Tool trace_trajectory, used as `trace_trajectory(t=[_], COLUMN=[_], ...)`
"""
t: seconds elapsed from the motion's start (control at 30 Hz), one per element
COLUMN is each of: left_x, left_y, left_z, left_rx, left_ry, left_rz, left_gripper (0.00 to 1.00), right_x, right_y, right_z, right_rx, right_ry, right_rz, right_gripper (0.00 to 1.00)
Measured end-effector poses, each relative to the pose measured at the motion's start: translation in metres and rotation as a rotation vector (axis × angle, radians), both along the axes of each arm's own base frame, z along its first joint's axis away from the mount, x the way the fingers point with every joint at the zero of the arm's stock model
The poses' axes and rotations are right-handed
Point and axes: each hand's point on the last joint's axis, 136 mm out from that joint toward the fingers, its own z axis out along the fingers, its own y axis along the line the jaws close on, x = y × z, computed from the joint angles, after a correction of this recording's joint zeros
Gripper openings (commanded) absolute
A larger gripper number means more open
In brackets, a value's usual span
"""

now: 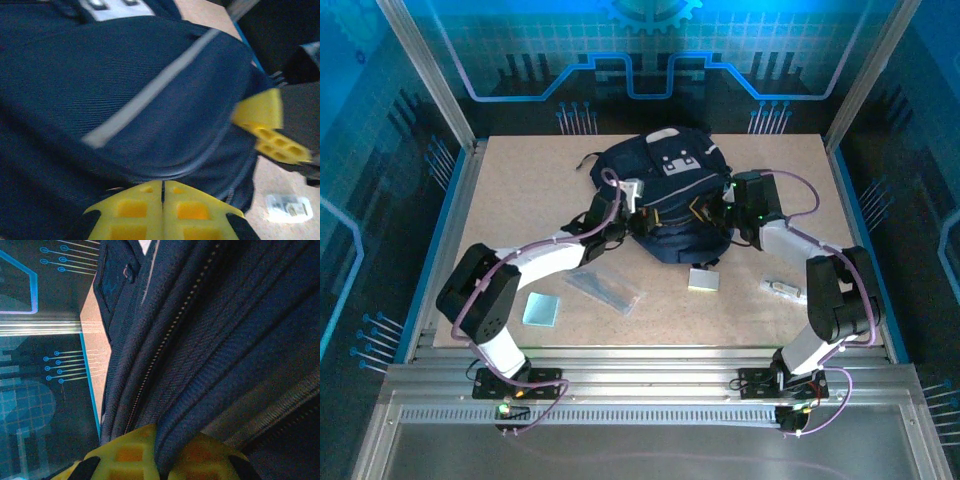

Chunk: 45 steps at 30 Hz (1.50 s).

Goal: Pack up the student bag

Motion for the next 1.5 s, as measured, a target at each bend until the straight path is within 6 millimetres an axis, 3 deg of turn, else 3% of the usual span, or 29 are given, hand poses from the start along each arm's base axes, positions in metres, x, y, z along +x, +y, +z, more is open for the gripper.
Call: trace_trajectory(t=[0.1,0.27,0.37,0.5,0.6,0.63,0.77,0.87,0.93,1.1,1.3,1.5], left_x=[0.007,0.020,0.037,0.065,0.077,0.079,0.080,0.071,0.062,0.025,-0.014,-0.022], left_y=[0.029,0.051,0.068,0.090,0.096,0.096,0.100,0.105,0.097,0.038,-0.004,-0.031], left_z=[-0.006,-0.002,0.002,-0.010,-0.012,-0.010,-0.002,0.016,0.035,0.076,0.056,0.038], left_rx=[0.014,0.027,0.058,0.105,0.136,0.141,0.195,0.262,0.298,0.355,0.450,0.516], left_ry=[-0.004,-0.056,-0.122,-0.145,-0.156,-0.159,-0.138,-0.141,-0.169,-0.282,-0.293,-0.277], left_rz=[0.084,0.163,0.215,0.270,0.280,0.281,0.275,0.257,0.223,0.010,-0.254,-0.402], left_gripper=[0.00,0.00,0.00,0.00,0.00,0.07,0.51,0.66,0.70,0.78,0.86,0.95], right_x=[0.001,0.000,0.002,0.002,0.003,0.004,0.013,0.018,0.019,0.021,0.028,0.026], right_y=[-0.001,0.003,0.005,0.006,0.007,0.007,0.013,0.017,0.019,0.024,0.028,0.029], right_z=[0.003,0.011,0.018,0.022,0.028,0.031,0.050,0.055,0.053,0.049,0.064,0.072], right_rx=[-0.003,-0.001,-0.004,-0.020,-0.041,-0.046,-0.061,-0.070,-0.075,-0.085,-0.120,-0.118], right_ry=[-0.005,-0.014,-0.027,-0.035,-0.045,-0.052,-0.090,-0.105,-0.099,-0.076,-0.093,-0.096], right_rz=[0.016,0.050,0.067,0.089,0.107,0.113,0.160,0.195,0.213,0.266,0.321,0.349], right_gripper=[0.00,0.00,0.00,0.00,0.00,0.00,0.00,0.00,0.00,0.00,0.00,0.00])
